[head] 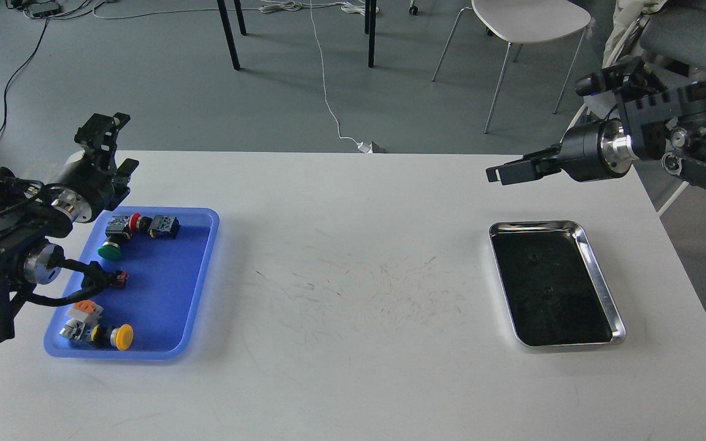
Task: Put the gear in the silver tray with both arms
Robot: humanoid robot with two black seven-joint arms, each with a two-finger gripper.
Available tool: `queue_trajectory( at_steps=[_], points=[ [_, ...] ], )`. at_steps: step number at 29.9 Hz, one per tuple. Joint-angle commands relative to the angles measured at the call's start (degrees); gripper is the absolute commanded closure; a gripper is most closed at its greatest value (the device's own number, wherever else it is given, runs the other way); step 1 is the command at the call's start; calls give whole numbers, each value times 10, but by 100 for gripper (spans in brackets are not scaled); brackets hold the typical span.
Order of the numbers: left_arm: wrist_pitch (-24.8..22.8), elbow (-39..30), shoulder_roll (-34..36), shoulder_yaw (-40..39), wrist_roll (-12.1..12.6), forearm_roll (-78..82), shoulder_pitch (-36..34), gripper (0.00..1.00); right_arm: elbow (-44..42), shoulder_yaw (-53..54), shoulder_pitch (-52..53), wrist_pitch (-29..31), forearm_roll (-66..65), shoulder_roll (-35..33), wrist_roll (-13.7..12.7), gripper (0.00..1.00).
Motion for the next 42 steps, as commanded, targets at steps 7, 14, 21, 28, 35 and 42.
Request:
queue_trajectory(
  at_steps=[7,14,21,28,35,42],
  points=[
    [-39,-1,17,-5,0,-22,7,1,-20,99,-17,-17,173,-56,0,6],
    [-50,-2,18,-49,0,-41,7,1,-66,159,-71,-45,338,-66,0,6],
    [-51,-6,15,-111,0,-52,8,1,-87,188,-129,-102,490,-61,0,5],
    [-70,-8,10,-131,0,-105,4,1,-81,226,-178,-130,581,-50,0,1],
    [-80,-8,9,-130,0,-113,0,1,-67,250,-227,-132,587,-34,0,1],
    [-111,-8,12,-132,0,-114,0,1,-68,258,-226,-135,587,-10,0,1]
  ],
)
